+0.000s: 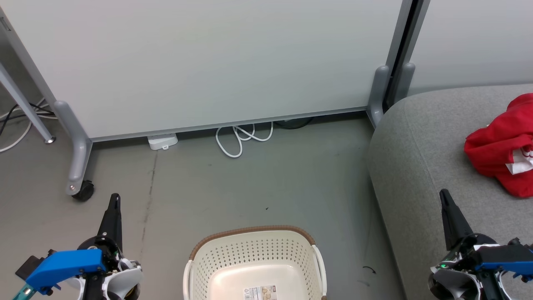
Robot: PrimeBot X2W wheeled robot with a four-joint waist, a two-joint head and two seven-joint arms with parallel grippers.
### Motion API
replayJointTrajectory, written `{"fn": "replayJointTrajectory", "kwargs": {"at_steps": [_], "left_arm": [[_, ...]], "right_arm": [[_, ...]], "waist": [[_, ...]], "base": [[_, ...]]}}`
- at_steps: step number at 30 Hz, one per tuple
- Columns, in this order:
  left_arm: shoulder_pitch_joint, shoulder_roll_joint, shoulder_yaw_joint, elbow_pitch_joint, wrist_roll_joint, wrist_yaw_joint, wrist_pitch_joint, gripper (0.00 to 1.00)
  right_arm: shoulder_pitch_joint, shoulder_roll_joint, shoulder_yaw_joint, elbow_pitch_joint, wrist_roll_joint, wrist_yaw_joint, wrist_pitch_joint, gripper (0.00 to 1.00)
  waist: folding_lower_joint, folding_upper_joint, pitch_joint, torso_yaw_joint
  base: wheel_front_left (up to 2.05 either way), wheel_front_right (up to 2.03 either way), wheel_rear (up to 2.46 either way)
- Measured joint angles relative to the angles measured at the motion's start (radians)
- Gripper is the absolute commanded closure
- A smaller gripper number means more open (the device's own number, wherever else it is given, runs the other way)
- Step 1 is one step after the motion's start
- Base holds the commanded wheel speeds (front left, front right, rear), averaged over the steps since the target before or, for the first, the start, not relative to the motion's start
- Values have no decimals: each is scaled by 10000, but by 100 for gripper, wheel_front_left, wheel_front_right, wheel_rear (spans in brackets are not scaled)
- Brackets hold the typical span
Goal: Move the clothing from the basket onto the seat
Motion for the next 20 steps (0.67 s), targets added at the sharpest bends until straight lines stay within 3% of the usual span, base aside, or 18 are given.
{"fn": "replayJointTrajectory", "kwargs": {"at_steps": [20], "left_arm": [[0,0,0,0,0,0,0,100]], "right_arm": [[0,0,0,0,-2,0,0,100]], "waist": [[0,0,0,0]], "base": [[0,0,0]]}}
